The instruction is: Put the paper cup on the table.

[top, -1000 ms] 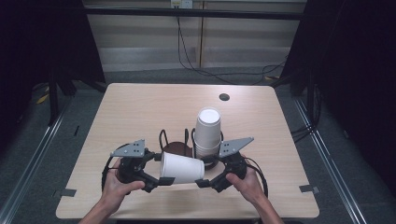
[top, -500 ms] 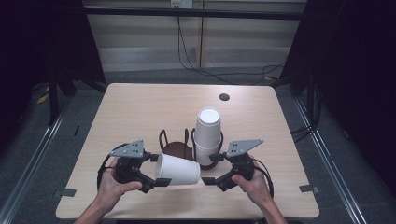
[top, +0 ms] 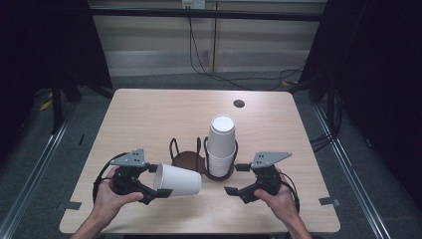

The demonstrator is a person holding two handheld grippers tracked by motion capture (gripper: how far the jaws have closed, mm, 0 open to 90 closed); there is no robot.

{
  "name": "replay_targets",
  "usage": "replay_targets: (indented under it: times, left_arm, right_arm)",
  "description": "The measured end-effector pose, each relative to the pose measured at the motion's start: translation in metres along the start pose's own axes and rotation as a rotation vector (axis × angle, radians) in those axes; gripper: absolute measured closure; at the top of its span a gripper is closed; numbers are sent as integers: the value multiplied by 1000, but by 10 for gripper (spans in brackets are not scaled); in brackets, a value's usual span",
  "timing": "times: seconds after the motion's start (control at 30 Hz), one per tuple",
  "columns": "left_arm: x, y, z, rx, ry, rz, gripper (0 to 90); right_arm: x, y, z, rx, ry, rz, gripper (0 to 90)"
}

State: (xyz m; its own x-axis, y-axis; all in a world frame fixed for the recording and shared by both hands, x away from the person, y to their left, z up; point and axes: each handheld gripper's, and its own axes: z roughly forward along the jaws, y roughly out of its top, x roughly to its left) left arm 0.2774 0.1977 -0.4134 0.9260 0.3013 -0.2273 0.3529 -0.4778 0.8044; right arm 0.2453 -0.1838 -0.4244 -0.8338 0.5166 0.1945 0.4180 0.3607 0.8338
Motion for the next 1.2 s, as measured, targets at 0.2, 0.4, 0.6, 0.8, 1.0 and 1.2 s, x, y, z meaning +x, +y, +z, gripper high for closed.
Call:
replay_targets:
  times: [0.2, 0.4, 0.6, 0.8, 1.0, 1.2]
  left_arm:
    - [3, -5, -8, 50, 12, -11, 140]
    - [8, -6, -29, 65, 59, -10, 139]
    - [19, -19, -45, 33, 82, -62, 138]
    - [23, -26, -61, 55, 113, -92, 140]
    - [33, -23, -80, 68, 160, -107, 143]
    - [42, -16, -88, 108, 193, -107, 144]
  right_arm:
    - [0, -1, 2, 12, 3, 2, 143]
    - [-1, -3, 2, 13, -3, 6, 143]
    - [-1, -4, 1, 18, -11, 6, 143]
    - [-2, -3, 2, 18, -13, 8, 143]
    - [-2, -4, 3, 18, -8, 10, 144]
    - [-2, -4, 2, 18, -11, 11, 143]
